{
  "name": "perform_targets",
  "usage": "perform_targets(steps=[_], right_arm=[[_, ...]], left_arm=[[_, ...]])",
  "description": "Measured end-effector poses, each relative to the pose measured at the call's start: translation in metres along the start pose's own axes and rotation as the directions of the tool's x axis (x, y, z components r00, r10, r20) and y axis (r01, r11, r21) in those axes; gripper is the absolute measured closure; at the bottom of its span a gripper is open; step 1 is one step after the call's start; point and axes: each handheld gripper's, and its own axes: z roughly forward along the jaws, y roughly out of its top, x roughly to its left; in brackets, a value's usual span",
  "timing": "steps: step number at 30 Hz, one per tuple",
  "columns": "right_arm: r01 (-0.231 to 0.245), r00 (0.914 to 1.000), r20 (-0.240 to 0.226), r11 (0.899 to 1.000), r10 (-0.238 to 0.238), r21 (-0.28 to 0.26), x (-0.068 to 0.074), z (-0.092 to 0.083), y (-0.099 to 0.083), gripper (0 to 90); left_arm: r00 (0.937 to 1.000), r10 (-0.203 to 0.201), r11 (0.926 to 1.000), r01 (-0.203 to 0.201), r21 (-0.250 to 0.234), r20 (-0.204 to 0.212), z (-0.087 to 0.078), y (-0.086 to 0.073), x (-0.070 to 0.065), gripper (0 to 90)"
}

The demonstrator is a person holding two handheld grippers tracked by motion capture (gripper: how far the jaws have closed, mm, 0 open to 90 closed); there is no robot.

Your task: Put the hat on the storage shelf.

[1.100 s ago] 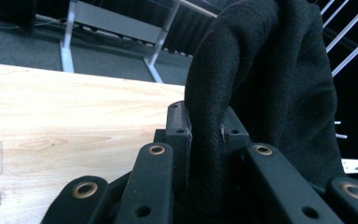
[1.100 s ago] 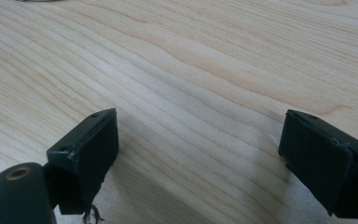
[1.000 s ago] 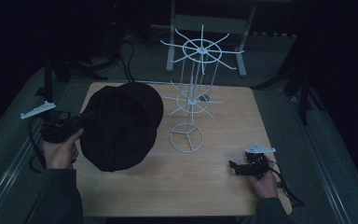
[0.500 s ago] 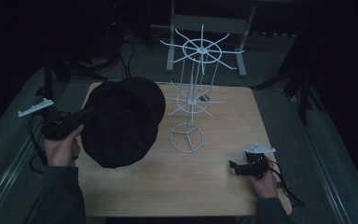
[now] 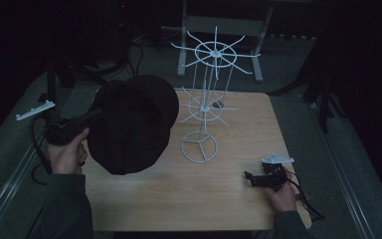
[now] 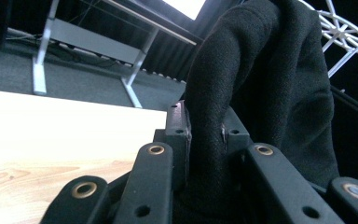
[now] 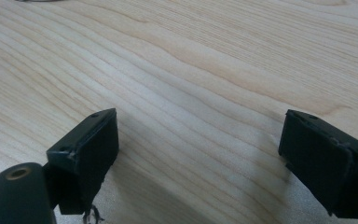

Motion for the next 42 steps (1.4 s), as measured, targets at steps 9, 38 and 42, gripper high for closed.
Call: perform_targets(steps=[9, 38, 42], right_arm=[[0.0, 1.0, 0.0, 1.0, 0.0, 0.0, 0.0, 0.0, 0.0, 11.8], [0.0, 1.0, 0.0, 1.0, 0.0, 0.0, 0.0, 0.0, 0.0, 11.8], [0.0, 1.0, 0.0, 1.0, 0.0, 0.0, 0.0, 0.0, 0.0, 11.8]], left_arm=[[0.9997, 0.004, 0.9999, -0.004, -0.013, 0.025, 0.001, 0.006, -0.004, 79.1], [0.9963, 0.003, 0.9984, 0.002, -0.056, 0.086, 0.003, 0.025, -0.013, 79.0], [0.9958, 0.009, 0.9984, -0.004, -0.056, 0.091, 0.003, 0.027, -0.015, 79.0]])
